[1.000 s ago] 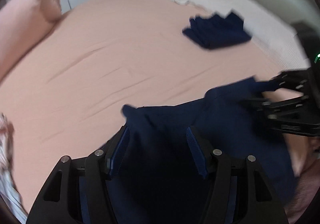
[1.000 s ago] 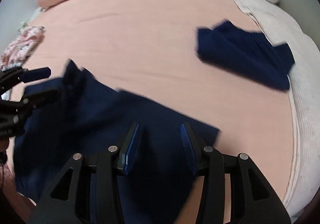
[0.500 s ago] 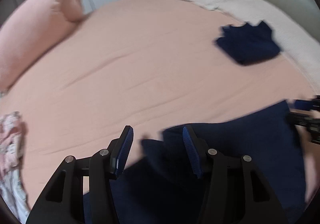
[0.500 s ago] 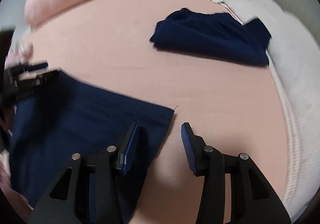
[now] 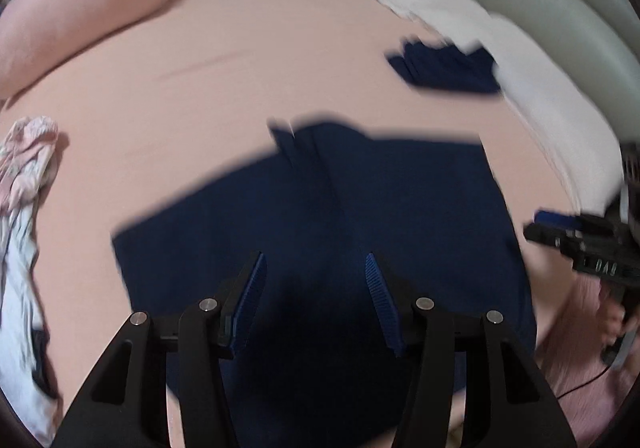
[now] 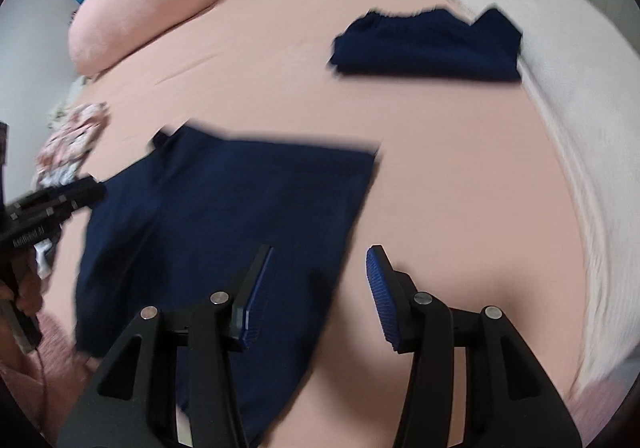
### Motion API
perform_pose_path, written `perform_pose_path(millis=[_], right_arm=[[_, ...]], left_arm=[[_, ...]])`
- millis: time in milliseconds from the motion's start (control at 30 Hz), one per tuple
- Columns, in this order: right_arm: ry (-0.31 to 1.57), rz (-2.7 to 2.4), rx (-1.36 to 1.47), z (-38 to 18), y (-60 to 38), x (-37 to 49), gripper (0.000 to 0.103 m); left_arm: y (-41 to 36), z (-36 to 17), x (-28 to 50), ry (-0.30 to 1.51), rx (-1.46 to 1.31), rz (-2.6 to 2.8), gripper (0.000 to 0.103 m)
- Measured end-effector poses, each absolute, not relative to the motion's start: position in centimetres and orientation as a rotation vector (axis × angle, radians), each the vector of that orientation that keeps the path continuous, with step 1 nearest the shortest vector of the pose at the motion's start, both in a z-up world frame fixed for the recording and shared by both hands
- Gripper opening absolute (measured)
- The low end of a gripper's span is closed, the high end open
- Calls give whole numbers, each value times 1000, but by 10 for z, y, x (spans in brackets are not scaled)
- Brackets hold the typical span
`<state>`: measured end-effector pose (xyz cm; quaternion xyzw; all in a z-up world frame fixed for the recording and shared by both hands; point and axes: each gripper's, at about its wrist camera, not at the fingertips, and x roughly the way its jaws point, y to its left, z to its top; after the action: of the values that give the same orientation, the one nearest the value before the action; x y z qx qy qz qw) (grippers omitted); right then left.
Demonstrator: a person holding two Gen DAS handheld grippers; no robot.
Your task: Fold clothes
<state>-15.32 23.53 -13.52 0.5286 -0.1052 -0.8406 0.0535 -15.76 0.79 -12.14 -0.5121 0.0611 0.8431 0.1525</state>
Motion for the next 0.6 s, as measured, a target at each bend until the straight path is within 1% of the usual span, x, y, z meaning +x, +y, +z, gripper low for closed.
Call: perform_pose_path(millis=[33,133,267,367,400,467,533,567,600], right_arm=[[-330,-2535,1620,-140,231,-138,48],[-321,-2486,1654,-155,221,-111,48],[-230,-2475,1696,-162,204,-87,48],[-123,-2522,1716,-177,195,-76,48],[-121,-2533,1715,-177,196,-75,48],[-138,-2560,1707,-172,202,-70,48],[-208,-2573,1672,-163,214,-65,49],[-255,-2563,1656,-160,219,-65,52],[-304,-2524,1657,-160,224,-64,55]], left_arm=[[7,-124,-141,191,-1486,2406,54],[-11,-138,-110,115,-1566,2440,54],[-28,-146,-89,-12,-1584,2510,54],[-40,-150,-78,-113,-1579,2564,54],[-45,-152,-74,-148,-1577,2581,54],[-53,-155,-67,-218,-1571,2616,54],[-59,-156,-59,-266,-1579,2608,54],[-61,-157,-56,-273,-1596,2593,54],[-62,-162,-53,-243,-1640,2581,54]])
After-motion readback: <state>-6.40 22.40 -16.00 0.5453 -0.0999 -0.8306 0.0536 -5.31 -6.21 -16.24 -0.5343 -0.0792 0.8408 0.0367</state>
